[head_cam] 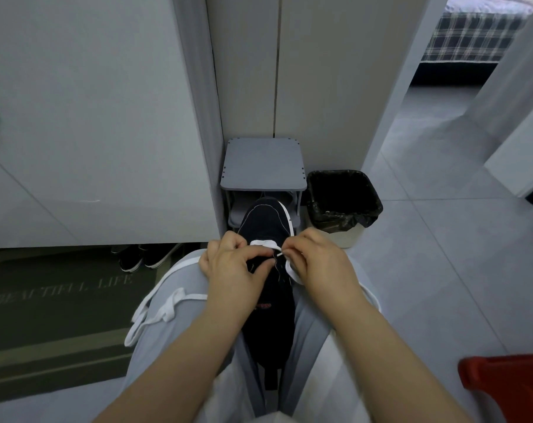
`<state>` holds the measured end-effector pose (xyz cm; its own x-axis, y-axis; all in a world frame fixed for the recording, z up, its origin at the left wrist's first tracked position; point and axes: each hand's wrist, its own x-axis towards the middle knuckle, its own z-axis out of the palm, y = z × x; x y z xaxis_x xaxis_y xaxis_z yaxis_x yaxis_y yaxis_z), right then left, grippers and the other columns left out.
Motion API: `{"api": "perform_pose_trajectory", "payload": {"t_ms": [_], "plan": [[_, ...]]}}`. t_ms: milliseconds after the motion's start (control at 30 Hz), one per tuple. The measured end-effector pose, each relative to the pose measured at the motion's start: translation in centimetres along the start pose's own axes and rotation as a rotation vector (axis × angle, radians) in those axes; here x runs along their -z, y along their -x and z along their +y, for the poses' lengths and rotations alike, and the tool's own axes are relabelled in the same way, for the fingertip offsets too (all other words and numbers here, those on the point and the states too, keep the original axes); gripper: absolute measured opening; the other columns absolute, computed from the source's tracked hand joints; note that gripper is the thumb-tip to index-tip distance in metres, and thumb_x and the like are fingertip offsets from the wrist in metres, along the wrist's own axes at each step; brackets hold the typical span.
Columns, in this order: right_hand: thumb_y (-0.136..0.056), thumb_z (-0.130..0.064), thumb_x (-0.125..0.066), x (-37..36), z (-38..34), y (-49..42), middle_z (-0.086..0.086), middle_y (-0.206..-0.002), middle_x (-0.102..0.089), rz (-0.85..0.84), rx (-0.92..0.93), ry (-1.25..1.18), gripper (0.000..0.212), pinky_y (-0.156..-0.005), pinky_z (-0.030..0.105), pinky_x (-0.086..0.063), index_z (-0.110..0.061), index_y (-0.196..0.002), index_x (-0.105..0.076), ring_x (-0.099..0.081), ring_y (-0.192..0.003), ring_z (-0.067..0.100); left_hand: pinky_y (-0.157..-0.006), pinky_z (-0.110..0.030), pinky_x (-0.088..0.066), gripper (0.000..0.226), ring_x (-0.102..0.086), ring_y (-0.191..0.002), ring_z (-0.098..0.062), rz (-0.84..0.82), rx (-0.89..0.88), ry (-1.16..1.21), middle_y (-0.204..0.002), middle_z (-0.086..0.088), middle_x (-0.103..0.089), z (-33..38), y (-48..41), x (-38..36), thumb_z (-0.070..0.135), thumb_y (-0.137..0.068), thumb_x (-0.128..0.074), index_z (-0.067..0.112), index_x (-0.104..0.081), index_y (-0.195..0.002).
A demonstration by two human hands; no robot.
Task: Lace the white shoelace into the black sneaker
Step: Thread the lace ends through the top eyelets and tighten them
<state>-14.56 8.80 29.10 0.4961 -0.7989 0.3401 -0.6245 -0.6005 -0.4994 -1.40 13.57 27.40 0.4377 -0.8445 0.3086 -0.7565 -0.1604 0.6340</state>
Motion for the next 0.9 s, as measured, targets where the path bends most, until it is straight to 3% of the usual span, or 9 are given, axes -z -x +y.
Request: {"api": "perform_pose_trajectory", "payload": {"t_ms": [233, 400, 533, 733, 900], "plan": [[-0.094, -0.019, -0.050, 0.14, -0.16, 0.15, 0.005, -0.096, -0.057, -0.024, -0.063, -0.069, 0.017, -0.070, 0.032, -0.045, -0.010, -0.095, -0.065, -0.057, -0.082, 0.020, -0.079, -0.021, -0.015, 0.013, -0.036, -0.087, -0.009, -0.006, 0.045, 0.068, -0.075, 0.017, -0.038, 0.23, 0.14, -0.14, 0.028, -0.069, -0.078, 0.033, -0.073, -0.080], [-0.096, -0.020, -0.046, -0.28, -0.04, 0.24, 0.007, -0.102, -0.055, -0.047, -0.093, 0.025, 0.021, -0.066, 0.028, -0.039, -0.008, -0.101, -0.063, -0.058, -0.084, 0.024, -0.081, -0.021, -0.015, 0.012, -0.035, -0.087, -0.008, -0.016, 0.043, 0.080, -0.075, 0.017, -0.040, 0.29, 0.25, -0.29, 0.032, -0.070, -0.077, 0.035, -0.073, -0.081], [-0.089, -0.015, -0.059, -0.51, 0.07, 0.31, 0.008, -0.091, -0.061, -0.015, -0.083, -0.057, 0.012, -0.067, 0.035, -0.047, -0.010, -0.091, -0.069, -0.061, -0.079, 0.024, -0.082, -0.022, -0.015, 0.011, -0.034, -0.086, -0.007, -0.023, 0.037, 0.063, -0.075, 0.017, -0.039, 0.34, 0.21, -0.35, 0.032, -0.072, -0.075, 0.035, -0.073, -0.083], [-0.084, -0.019, -0.065, -0.18, 0.22, 0.12, -0.007, -0.087, -0.067, -0.062, -0.286, -0.319, 0.007, -0.079, 0.033, -0.051, -0.023, -0.085, -0.070, -0.061, -0.085, 0.009, -0.084, -0.025, -0.012, 0.013, -0.031, -0.088, -0.010, -0.017, -0.012, -0.038, -0.081, 0.010, -0.042, 0.38, 0.27, -0.71, 0.030, -0.071, -0.076, 0.033, -0.074, -0.085], [-0.085, -0.024, -0.064, -0.19, 0.27, 0.22, -0.012, -0.075, -0.063, -0.022, -0.371, -0.378, 0.004, -0.074, 0.027, -0.051, -0.027, -0.083, -0.064, -0.059, -0.076, 0.002, -0.080, -0.024, -0.010, 0.005, -0.030, -0.086, -0.011, -0.026, -0.040, -0.096, -0.081, 0.010, -0.042, 0.41, 0.30, -0.82, 0.030, -0.072, -0.074, 0.029, -0.072, -0.076]]}}
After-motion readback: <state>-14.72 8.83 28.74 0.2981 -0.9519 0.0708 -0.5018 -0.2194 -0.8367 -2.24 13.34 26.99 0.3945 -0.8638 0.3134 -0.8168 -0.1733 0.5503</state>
